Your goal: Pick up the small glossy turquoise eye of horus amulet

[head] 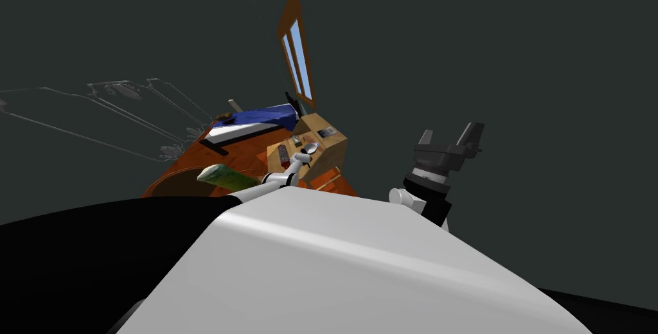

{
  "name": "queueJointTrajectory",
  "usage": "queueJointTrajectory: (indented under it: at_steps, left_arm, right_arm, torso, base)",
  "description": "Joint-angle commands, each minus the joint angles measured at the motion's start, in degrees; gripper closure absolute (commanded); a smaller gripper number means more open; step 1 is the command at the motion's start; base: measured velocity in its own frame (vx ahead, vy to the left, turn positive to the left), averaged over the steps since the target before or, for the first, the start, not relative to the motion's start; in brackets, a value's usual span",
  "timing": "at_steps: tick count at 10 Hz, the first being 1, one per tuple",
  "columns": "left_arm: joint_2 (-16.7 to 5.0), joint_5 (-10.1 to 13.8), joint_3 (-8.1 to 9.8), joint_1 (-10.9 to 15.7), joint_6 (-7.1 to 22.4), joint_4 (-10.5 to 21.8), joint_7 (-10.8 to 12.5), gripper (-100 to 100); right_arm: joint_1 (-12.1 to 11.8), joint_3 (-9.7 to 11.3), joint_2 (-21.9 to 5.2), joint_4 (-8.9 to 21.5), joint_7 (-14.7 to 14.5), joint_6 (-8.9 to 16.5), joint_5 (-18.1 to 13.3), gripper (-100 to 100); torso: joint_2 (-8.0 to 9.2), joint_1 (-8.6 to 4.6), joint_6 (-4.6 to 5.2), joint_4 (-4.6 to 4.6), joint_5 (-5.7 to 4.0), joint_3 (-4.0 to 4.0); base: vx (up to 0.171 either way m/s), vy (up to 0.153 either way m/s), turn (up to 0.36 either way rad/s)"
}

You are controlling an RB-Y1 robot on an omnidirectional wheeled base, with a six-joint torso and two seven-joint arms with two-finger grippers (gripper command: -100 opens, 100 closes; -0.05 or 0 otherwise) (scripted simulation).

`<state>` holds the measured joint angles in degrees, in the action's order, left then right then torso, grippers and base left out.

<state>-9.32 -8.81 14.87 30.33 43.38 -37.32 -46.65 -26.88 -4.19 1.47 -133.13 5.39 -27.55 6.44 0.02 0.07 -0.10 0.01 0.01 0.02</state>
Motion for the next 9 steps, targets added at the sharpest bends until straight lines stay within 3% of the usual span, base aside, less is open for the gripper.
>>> queueJointTrajectory:
  at_steps: [1,4,6,7,8,9]
  left_arm:
    - [-0.37,0.02,0.21,1.12,0.78,2.04,-0.69,-100]
    - [-0.67,-0.45,0.63,3.11,3.26,5.72,-2.23,-100]
    - [-0.73,-0.55,0.64,3.58,2.94,6.55,-2.06,-100]
    - [-0.72,-0.56,0.65,3.57,3.19,6.51,-2.17,0]
    - [-0.54,-0.65,-0.26,2.43,1.21,7.43,-0.88,-100]
    - [-0.54,-0.65,-0.26,2.43,1.21,7.43,-0.88,-100]
  right_arm:
    - [0.0,0.0,0.0,0.0,0.0,0.0,0.0,0]
    - [0.0,0.0,0.0,0.0,0.0,0.0,0.0,0]
    - [0.0,0.0,0.0,0.0,0.0,0.0,0.0,0]
    - [-0.01,0.0,0.0,0.0,0.0,0.0,0.0,0]
    - [-0.01,0.0,0.0,0.0,0.0,0.0,0.0,0]
    - [-0.01,0.0,0.0,0.0,0.0,0.0,0.0,0]
  torso:
    - [0.0,0.0,0.0,0.0,0.0,0.0]
    - [-0.03,-0.03,-0.01,-0.01,-0.01,-0.02]
    - [-0.04,-0.03,-0.02,-0.01,-0.01,-0.02]
    - [-0.06,-0.04,-0.03,-0.01,-0.01,-0.03]
    - [-0.07,-0.05,-0.03,-0.02,-0.01,-0.04]
    - [-0.16,0.03,-0.03,-0.04,0.01,-0.09]
  base:
    - [-0.013,0.015,-0.04]
    - [-0.012,0.011,-0.07]
    - [-0.005,0.006,-0.025]
    - [0.0,0.0,0.0]
    - [0.033,0.026,-0.048]
    - [0.052,0.027,-0.029]
